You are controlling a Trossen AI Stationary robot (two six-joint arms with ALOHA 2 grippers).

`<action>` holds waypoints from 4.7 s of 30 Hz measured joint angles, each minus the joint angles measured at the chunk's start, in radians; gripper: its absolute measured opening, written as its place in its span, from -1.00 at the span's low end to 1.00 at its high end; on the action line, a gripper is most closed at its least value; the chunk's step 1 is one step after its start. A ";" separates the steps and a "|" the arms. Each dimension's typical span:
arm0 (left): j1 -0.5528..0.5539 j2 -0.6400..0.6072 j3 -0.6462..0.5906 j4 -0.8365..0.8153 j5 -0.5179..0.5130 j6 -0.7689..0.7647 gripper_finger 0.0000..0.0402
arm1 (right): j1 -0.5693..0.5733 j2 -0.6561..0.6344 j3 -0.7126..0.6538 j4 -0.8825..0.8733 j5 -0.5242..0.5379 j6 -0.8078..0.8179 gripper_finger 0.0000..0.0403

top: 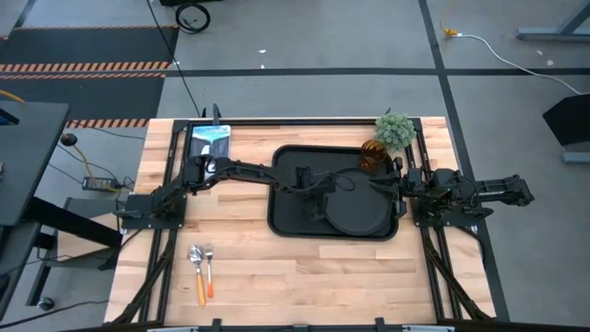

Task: Pick and place plate/cup/fork/spoon on tray
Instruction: Put the black plate on the black tray to the bottom of the brown glass, then put the orange fork on the black tray to the left of the black plate

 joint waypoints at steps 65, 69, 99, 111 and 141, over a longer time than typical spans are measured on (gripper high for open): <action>-0.935 -0.726 -0.948 -0.222 0.066 -2.081 -0.93 | 0.000 -0.001 0.000 0.036 0.000 0.000 -0.56; -0.923 -0.726 -0.948 -0.199 0.070 -2.084 -0.72 | 0.000 -0.001 0.000 0.037 0.000 0.000 -0.56; -0.894 -0.724 -1.059 0.001 0.096 -2.071 -0.35 | 0.000 -0.001 0.000 0.037 0.000 0.000 -0.56; -0.895 -0.723 -1.059 -0.021 0.102 -2.077 -0.79 | 0.000 -0.001 0.000 0.037 0.000 0.000 -0.56; -0.675 -0.723 -1.014 -0.001 0.002 -1.835 -0.92 | 0.000 -0.001 0.000 0.037 0.000 0.000 -0.56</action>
